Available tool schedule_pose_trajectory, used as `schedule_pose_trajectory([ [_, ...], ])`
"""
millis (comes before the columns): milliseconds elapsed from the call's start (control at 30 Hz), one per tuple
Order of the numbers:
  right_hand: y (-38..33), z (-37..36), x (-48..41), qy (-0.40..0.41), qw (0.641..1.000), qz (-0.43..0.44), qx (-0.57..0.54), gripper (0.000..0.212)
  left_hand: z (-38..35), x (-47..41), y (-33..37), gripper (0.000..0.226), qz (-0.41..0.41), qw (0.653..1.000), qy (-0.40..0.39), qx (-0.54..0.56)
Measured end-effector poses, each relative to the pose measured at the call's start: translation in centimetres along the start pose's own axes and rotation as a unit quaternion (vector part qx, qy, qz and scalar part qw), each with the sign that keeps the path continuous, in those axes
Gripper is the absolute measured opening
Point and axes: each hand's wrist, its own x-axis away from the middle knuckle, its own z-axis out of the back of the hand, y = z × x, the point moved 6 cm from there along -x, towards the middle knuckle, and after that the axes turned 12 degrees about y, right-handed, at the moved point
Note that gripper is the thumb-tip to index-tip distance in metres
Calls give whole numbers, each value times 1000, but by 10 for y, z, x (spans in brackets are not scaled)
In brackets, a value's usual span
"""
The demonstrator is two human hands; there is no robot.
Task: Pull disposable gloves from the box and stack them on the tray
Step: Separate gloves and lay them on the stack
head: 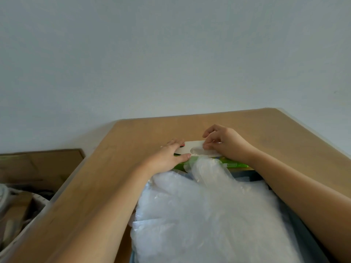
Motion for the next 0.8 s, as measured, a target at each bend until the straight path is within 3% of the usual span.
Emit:
schedule_pose_trajectory([
  [167,11,10,-6,54,997,-53,-21,13,0,1,0,68,-6,1000,4,2],
  [233,22,16,-7,95,989,-111,-40,21,0,2,2,66,-11,1000,6,0],
  [367,50,25,-1,186,929,-273,-166,23,0,2,2,68,-11,1000,7,11],
  [433,49,23,0,170,916,-300,-205,37,0,2,2,68,-10,1000,6,12],
  [500,36,22,-4,92,942,-275,-167,76,-1,3,3,67,-13,1000,8,5],
  [533,29,20,-4,45,961,-248,-117,83,0,3,4,67,-15,1000,9,3],
  [600,19,15,-4,-12,983,-183,-9,71,0,3,3,67,-10,1000,6,1],
  [667,7,20,-4,30,992,-123,30,27,0,3,3,66,-9,1000,4,-2],
  [733,-6,29,-5,90,989,-103,-53,25,1,5,7,65,-18,1000,6,-16],
  [800,-27,43,-8,119,960,-114,-226,13,2,5,7,63,-16,999,-2,-30],
])
